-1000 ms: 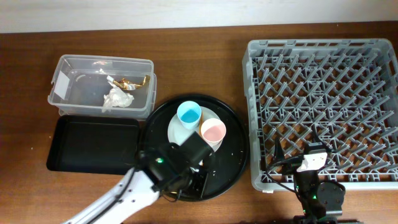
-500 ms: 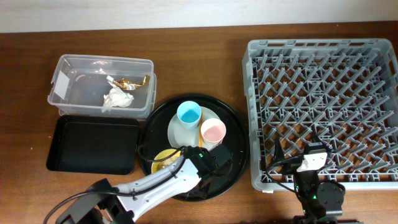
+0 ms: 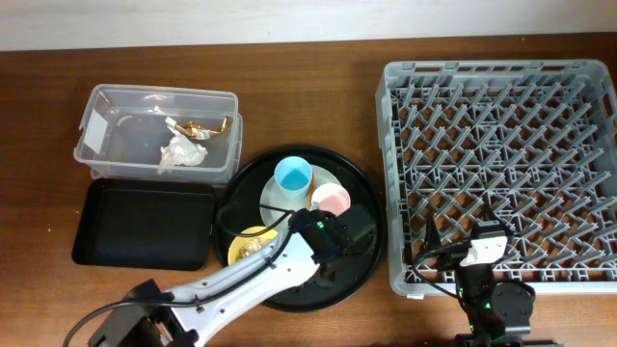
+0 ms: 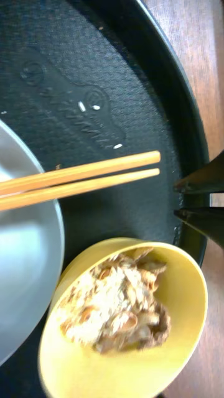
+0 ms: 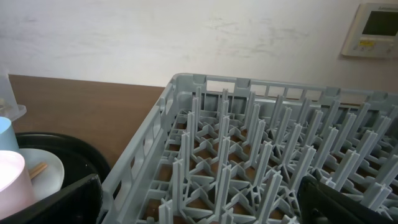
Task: Sort waste into correct bins and load items into the dishwasher rack
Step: 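Grasp the rim of the yellow bowl with the left gripper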
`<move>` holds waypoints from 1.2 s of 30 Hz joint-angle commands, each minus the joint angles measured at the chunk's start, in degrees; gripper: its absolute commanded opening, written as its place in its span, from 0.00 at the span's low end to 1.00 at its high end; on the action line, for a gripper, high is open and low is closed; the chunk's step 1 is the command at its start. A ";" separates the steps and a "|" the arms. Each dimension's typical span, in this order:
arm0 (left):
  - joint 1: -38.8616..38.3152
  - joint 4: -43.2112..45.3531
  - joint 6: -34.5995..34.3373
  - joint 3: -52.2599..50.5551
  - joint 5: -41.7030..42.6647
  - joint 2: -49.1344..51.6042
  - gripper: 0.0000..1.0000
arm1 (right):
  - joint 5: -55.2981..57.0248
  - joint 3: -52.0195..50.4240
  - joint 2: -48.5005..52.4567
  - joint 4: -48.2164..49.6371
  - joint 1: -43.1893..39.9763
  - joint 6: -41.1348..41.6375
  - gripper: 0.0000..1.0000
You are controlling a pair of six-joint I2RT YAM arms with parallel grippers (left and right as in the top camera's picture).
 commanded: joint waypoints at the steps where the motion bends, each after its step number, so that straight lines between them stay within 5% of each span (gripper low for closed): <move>1: 3.15 -1.60 -1.62 1.29 -5.70 0.00 0.23 | 0.31 -0.31 -0.37 -0.26 0.31 0.22 0.98; 4: 9.51 0.39 -1.66 1.20 -4.79 0.00 0.36 | 0.31 -0.31 -0.37 -0.26 0.31 0.22 0.98; 13: 11.67 13.20 -5.66 -7.89 2.08 0.07 0.35 | 0.31 -0.31 -0.37 -0.26 0.31 0.22 0.98; 15: 11.67 14.60 -6.29 -9.14 2.03 0.07 0.26 | 0.31 -0.31 -0.37 -0.26 0.31 0.22 0.98; 22: 11.67 18.08 -6.71 -11.98 1.86 0.17 0.20 | 0.31 -0.31 -0.37 -0.26 0.31 0.22 0.98; 26: 11.67 18.43 -6.69 -12.11 2.03 0.15 0.02 | 0.31 -0.31 -0.37 -0.26 0.31 0.22 0.98; 34: 11.67 13.40 -6.21 -8.83 1.27 -2.80 0.01 | 0.31 -0.31 -0.37 -0.26 0.31 0.22 0.98; 36: 11.67 13.22 -0.98 -8.83 0.72 -6.21 0.01 | 0.31 -0.31 -0.37 -0.26 0.31 0.22 0.98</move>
